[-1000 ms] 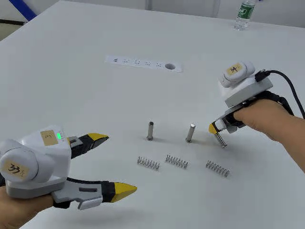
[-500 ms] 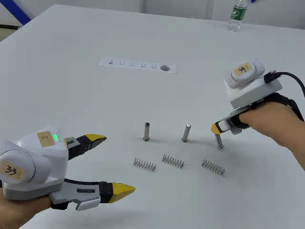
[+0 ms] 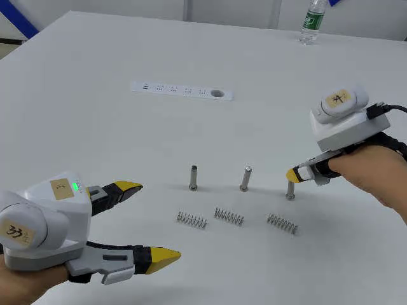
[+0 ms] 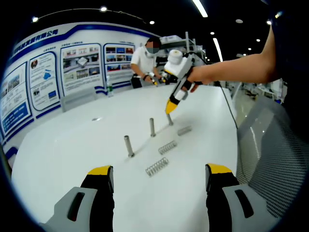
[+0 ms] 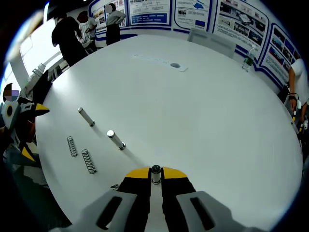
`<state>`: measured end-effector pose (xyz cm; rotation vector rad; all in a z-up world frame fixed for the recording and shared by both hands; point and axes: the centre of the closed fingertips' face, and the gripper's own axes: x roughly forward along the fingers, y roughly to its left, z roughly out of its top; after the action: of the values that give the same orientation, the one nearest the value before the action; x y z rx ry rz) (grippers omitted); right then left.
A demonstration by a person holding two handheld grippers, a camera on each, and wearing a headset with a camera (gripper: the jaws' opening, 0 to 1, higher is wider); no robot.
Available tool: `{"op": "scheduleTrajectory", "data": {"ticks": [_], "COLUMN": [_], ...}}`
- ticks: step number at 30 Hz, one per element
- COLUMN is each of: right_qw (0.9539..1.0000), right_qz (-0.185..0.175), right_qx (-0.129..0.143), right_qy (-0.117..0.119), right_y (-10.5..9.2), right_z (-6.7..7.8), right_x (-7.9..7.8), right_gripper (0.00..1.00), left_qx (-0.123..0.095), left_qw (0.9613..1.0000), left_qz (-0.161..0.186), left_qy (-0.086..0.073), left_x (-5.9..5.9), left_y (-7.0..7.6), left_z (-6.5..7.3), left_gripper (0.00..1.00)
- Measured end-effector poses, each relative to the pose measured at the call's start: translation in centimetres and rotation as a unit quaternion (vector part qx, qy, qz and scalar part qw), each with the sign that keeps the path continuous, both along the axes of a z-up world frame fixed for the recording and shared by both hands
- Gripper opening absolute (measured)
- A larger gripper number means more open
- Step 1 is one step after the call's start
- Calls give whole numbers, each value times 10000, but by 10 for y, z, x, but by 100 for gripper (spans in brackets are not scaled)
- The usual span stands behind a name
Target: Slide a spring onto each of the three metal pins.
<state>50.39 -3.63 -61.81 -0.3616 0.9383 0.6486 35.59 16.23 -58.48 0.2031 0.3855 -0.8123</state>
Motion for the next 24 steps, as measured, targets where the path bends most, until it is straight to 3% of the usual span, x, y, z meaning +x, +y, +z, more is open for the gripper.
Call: {"op": "scheduleTrajectory", "data": {"ticks": [4, 6, 24], "right_qw": [9999, 9999, 10000], "right_qz": [36, -12, 11], "right_qx": [75, 145, -84], "right_qy": [-103, -42, 36], "right_y": [1, 1, -4], "right_z": [1, 0, 1], "right_x": [-1, -3, -5], "right_gripper": [9, 9, 9], "left_qx": [-4, -7, -13], "left_qw": [10000, 10000, 10000], "left_qz": [6, 9, 3], "left_qy": [-1, 3, 15], "left_x": [0, 0, 0], "left_y": [0, 0, 0], "left_z": [0, 0, -2], "left_gripper": [79, 79, 79]}}
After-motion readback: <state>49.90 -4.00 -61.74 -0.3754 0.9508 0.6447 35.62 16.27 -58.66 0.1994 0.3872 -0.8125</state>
